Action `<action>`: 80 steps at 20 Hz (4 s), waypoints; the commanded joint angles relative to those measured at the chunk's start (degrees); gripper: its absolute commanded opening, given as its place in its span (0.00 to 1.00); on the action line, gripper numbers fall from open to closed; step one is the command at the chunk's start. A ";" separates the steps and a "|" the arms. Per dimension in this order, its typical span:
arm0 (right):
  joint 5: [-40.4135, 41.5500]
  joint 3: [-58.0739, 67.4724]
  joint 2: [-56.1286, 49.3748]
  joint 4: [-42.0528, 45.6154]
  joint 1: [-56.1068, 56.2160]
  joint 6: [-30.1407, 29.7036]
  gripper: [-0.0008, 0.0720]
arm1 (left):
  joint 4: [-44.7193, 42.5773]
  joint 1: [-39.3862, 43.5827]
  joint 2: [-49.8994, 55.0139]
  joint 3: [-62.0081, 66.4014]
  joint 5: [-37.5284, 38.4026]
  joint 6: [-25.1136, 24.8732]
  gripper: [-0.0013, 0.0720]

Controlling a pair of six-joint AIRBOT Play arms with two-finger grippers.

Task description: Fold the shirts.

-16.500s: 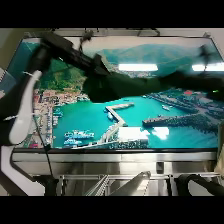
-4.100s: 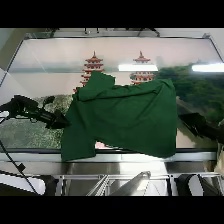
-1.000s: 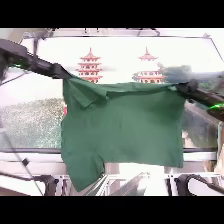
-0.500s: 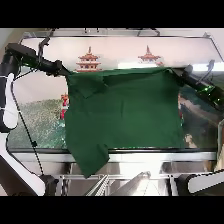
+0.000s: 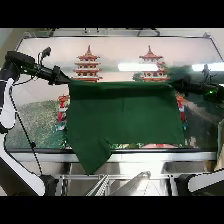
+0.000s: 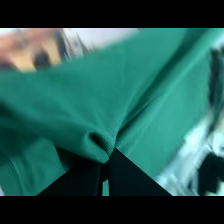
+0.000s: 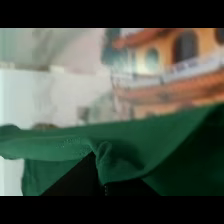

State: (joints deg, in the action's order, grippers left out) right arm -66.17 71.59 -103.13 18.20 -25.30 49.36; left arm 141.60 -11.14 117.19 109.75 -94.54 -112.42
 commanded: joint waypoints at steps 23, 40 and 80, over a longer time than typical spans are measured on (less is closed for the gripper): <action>-18.71 2.82 4.22 35.78 -9.16 10.93 0.60 | -6.54 0.13 -3.17 -23.61 -10.75 8.66 0.98; -10.14 -29.57 20.65 39.19 -19.04 0.28 0.61 | -6.58 -5.20 -52.72 -89.02 15.15 0.37 0.99; -19.08 -31.21 17.68 36.87 -20.96 4.63 0.60 | 3.45 8.13 -70.97 -104.65 37.13 8.70 0.06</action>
State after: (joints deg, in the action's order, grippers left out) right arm -85.14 41.36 -85.58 56.29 -44.64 53.98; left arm 144.73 -3.03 46.26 5.15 -57.06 -102.94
